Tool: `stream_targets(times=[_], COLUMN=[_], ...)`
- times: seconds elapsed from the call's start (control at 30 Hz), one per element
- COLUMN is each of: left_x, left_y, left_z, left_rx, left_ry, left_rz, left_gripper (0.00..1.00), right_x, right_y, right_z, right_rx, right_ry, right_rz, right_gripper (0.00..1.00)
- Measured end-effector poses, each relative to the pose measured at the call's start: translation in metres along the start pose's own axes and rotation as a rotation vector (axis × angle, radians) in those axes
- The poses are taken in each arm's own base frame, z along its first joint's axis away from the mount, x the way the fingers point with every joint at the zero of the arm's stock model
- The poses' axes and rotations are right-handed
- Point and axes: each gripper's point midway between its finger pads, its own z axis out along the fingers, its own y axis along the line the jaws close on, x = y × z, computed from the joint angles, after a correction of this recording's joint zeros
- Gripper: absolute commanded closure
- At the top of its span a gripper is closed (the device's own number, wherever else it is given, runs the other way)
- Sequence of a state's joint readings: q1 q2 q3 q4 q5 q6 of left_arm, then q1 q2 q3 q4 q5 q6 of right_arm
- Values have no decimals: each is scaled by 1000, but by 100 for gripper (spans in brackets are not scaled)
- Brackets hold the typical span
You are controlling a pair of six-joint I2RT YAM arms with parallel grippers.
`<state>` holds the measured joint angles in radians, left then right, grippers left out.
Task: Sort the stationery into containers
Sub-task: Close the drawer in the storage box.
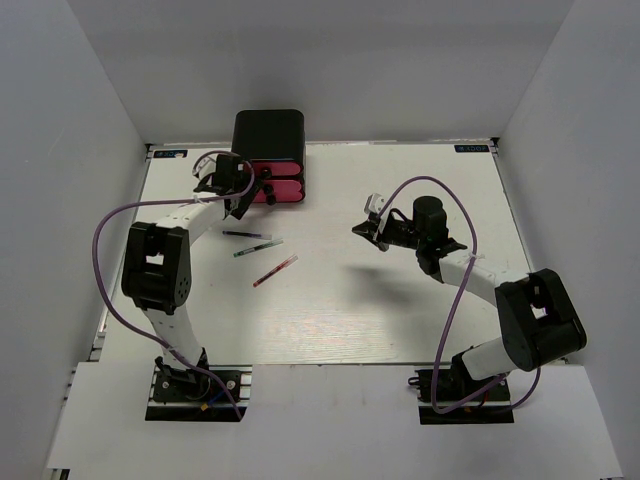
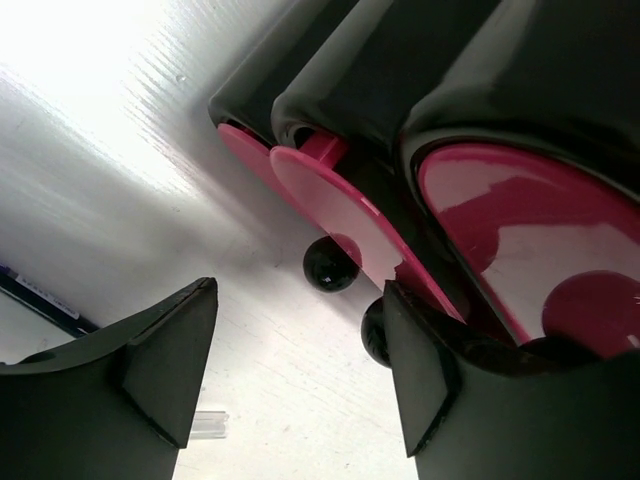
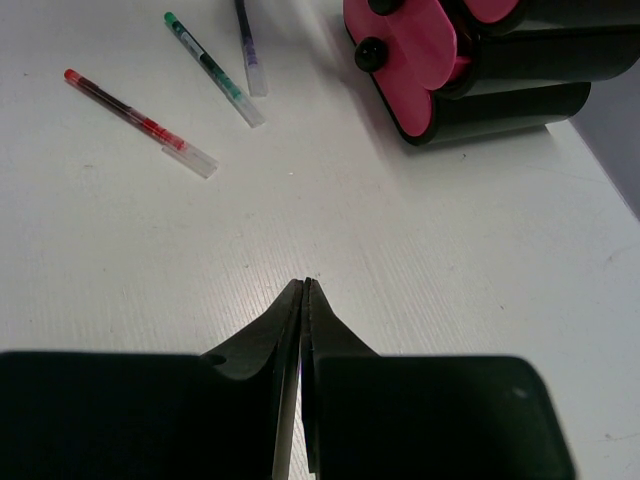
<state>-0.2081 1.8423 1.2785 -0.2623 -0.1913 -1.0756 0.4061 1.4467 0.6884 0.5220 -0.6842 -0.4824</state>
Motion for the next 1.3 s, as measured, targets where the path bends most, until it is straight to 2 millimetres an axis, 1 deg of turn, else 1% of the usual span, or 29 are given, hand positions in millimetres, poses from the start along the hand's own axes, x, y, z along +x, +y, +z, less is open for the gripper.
stream_targets(times=[0.03,0.17,0.23,0.47,0.77,1.3], left_x=[-1,-2,1,11,10,15], left_y=[0,-6,-8,4,-2,0], left_z=[0,1,2,9,10,15], left_rx=[2,30,50,45,82,131], left_ry=[0,8,15,35,30,23], left_rz=[-5,-50,-83,-178,-253,-368], left_gripper=[19,19,19,19,19,19], right_x=[0,0,0,0,4,7], right_y=[0,0,0,0,2,2], right_z=[0,0,0,0,-1,-3], right_rx=[0,0,1,1,-1,1], right_ry=[0,0,0,1,7,13], right_rz=[0,0,0,0,5,7], right_gripper=[94,94,94,94,94,94])
